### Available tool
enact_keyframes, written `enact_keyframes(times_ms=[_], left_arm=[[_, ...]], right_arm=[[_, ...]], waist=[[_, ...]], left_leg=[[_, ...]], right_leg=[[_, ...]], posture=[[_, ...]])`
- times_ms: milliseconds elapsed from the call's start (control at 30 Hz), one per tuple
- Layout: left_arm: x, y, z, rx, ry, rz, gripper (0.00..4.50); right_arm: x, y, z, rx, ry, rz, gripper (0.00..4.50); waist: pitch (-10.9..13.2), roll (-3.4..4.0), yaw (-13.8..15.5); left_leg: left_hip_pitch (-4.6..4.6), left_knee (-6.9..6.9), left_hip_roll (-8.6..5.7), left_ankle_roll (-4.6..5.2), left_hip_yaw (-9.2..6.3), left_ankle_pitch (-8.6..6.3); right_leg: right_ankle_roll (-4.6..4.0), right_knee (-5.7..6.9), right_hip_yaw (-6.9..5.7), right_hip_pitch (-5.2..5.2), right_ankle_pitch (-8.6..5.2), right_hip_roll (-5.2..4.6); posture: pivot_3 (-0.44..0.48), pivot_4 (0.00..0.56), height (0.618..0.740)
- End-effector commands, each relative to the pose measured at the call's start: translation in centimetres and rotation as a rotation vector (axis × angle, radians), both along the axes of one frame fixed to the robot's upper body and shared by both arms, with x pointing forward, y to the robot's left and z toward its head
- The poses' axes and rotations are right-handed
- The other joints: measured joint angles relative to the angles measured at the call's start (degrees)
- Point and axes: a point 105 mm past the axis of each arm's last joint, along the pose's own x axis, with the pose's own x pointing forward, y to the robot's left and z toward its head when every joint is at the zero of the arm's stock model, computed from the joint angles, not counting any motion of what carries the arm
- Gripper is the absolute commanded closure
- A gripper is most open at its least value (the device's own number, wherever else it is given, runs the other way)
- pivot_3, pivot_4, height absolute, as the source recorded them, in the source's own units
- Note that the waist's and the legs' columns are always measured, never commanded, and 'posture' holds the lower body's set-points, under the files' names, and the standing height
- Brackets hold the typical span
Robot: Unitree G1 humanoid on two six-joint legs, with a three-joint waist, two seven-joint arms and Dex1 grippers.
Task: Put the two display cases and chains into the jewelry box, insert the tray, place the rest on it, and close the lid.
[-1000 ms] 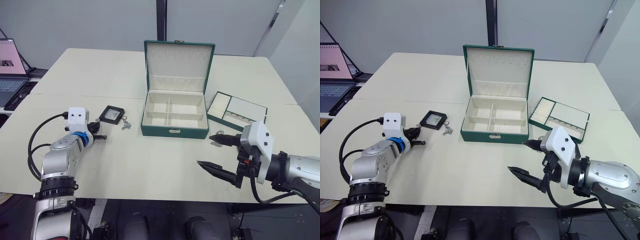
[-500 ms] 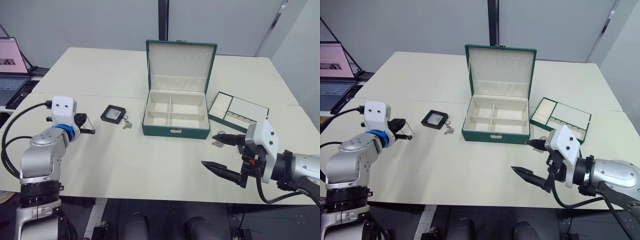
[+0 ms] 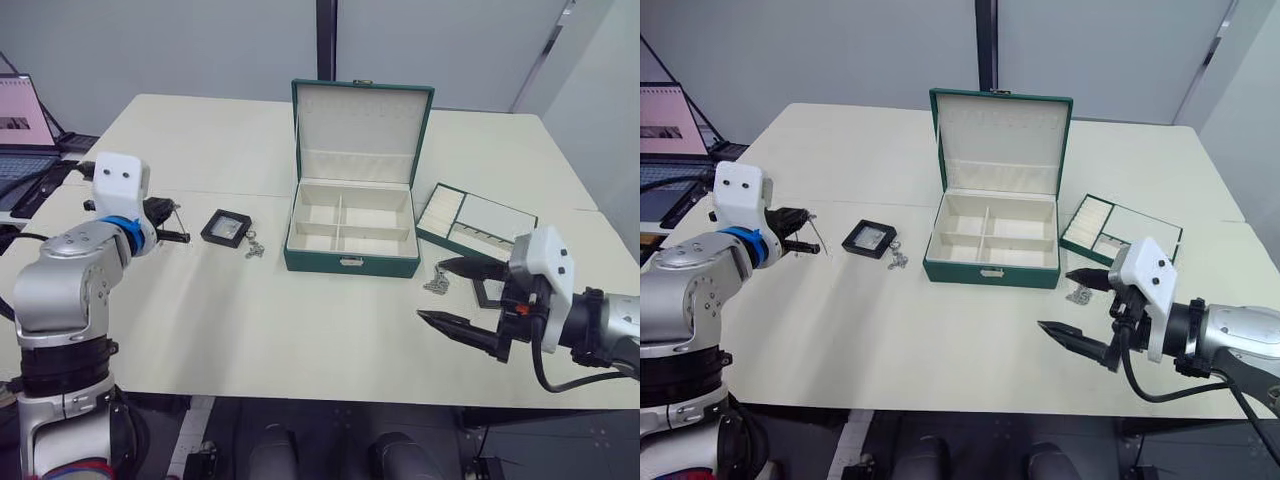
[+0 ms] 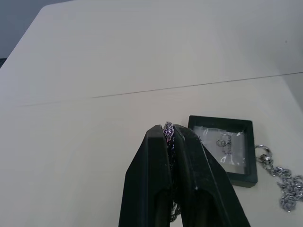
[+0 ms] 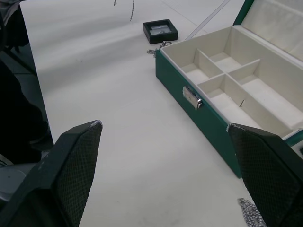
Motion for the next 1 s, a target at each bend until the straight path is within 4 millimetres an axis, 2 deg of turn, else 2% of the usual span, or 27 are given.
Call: enact_keyframes(times_ms=[33, 133, 333, 433, 767, 1000], left_arm=[[-0.1, -2.4, 3.3, 0.022, -0.051, -0.078, 4.49], [0.2, -3.9, 4.2, 0.021, -0.042, -0.125, 4.49], [1.5, -8.4, 5.6, 0.028, -0.02, -0.261, 4.49], [2.1, -10.7, 5.6, 0.016, -0.006, -0.325, 4.49], [3.2, -16.5, 4.6, 0.031, 0.023, -0.481, 4.49], [4.1, -19.0, 4.0, 0.03, 0.031, -0.534, 4.49]], right_arm=[[-0.1, -0.9, 1.3, -0.003, -0.045, -0.019, 0.0], [0.0, -1.5, 1.6, 0.002, -0.053, -0.042, 0.0], [0.2, -2.8, 2.0, 0.015, -0.073, -0.109, 0.0], [0.3, -3.2, 2.2, 0.03, -0.08, -0.132, 0.0], [0.2, -4.1, 1.9, 0.071, -0.079, -0.194, 0.0], [0.1, -3.8, 2.1, 0.096, -0.089, -0.194, 0.0]], waist=[[0.0, -0.01, 0.24], [0.0, -0.01, 0.51], [0.01, -0.01, 0.85], [0.01, -0.01, 0.95], [0.01, -0.01, 1.24], [0.01, -0.01, 1.16]], left_leg=[[-0.01, 0.0, -0.01, 0.0, 0.0, 0.0], [-0.01, 0.01, -0.03, 0.0, 0.01, 0.0], [-0.01, 0.01, -0.05, 0.0, 0.01, 0.0], [-0.01, 0.01, -0.05, 0.0, 0.0, 0.0], [-0.02, 0.01, -0.07, 0.0, 0.02, 0.0], [-0.02, 0.01, -0.08, 0.0, 0.02, 0.0]], right_leg=[[0.0, -0.01, 0.0, 0.0, 0.0, 0.0], [0.0, -0.02, 0.03, 0.01, 0.0, -0.01], [0.0, -0.01, 0.04, 0.0, 0.0, 0.0], [0.0, -0.01, 0.04, 0.0, 0.0, 0.0], [0.0, -0.02, 0.06, 0.01, 0.0, 0.0], [0.0, -0.02, 0.08, 0.0, 0.0, 0.01]], posture=[[0.0, 0.15, 0.74], [0.0, 0.15, 0.74], [0.0, 0.15, 0.74], [0.0, 0.15, 0.74], [0.0, 0.15, 0.74], [0.0, 0.15, 0.74]])
